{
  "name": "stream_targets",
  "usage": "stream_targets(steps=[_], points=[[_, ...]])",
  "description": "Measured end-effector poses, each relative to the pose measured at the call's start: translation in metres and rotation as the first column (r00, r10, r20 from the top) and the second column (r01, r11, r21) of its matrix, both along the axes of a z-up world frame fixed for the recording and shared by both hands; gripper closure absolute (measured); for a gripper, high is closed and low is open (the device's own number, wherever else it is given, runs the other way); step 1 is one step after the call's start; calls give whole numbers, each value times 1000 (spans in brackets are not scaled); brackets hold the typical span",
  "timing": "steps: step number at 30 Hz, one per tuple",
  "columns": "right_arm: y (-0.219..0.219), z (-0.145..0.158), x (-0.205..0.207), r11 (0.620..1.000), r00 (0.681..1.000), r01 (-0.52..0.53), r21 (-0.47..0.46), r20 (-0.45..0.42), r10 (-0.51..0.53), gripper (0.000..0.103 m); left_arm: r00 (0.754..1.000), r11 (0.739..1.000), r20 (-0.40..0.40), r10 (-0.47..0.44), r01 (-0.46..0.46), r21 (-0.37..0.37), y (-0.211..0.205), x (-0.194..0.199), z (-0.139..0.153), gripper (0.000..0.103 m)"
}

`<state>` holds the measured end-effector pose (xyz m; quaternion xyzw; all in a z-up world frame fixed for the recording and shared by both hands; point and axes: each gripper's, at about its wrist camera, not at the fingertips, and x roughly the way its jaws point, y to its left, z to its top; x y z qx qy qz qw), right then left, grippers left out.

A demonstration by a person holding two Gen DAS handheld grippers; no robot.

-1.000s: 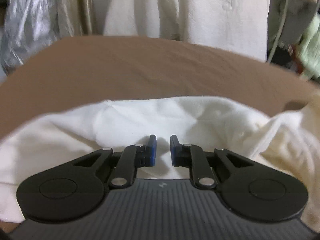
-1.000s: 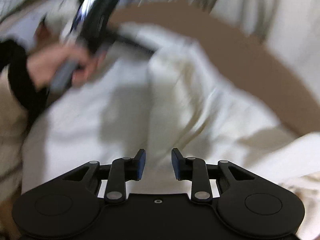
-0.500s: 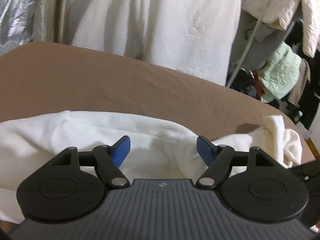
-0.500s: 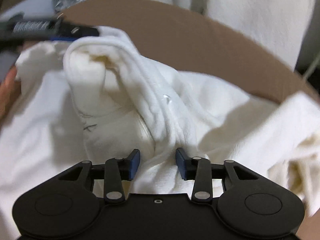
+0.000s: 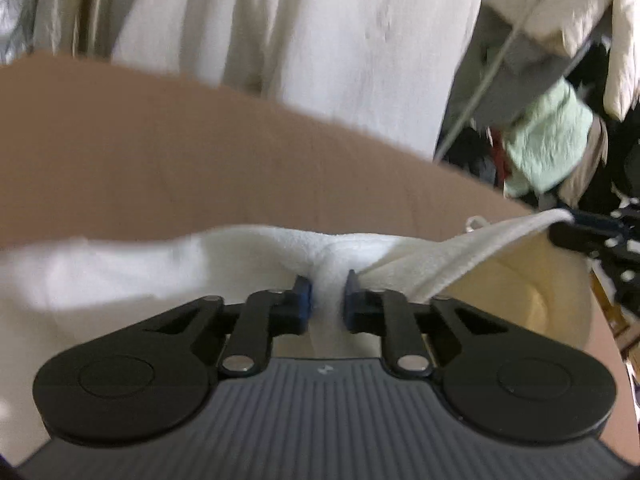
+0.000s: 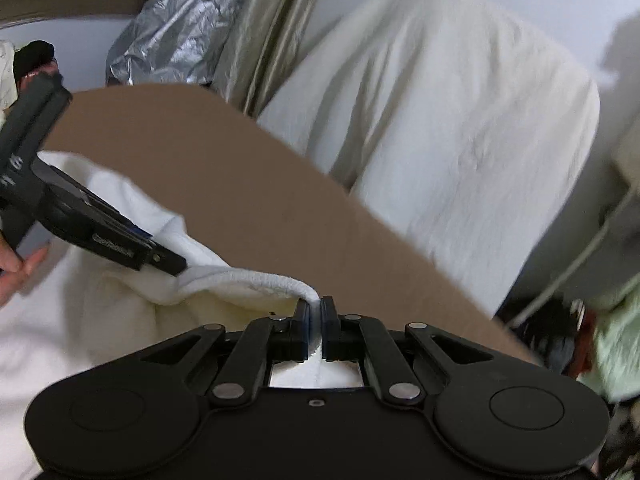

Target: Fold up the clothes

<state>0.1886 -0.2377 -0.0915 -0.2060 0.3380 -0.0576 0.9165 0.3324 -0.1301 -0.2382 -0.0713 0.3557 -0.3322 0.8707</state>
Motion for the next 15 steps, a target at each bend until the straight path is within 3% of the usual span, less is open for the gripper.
stream_targets(steps=[3,5,6,8,10,12,13,15], points=[[-11,23,29,999,999,-26,-47,42,28,98,996,996,42,83,-81,-29,-3,40,39,88],[-31,33,57,999,998,2,37,58,-4,98,989,989,-4,145,-145,-36,-9,78,42,88],[-42,38,71,996,998,21,90,63,-26,96,985,985,-39,168,-169,-27,-13,97,37,88],[-65,43,94,980,995,55,193,70,-70,68,975,979,-92,203,-203,11,-22,130,23,89],[-89,33,94,953,991,84,290,73,-109,67,970,975,-111,214,-205,88,-33,153,-1,89],[-113,24,94,917,986,110,383,71,-149,67,967,974,-137,214,-199,110,-37,166,-24,89],[-122,15,94,906,986,121,405,54,-156,66,965,975,-151,214,-201,97,-35,170,-33,89],[-129,-11,88,925,989,140,354,-9,-146,66,959,975,-178,219,-209,72,-29,176,-49,89]])
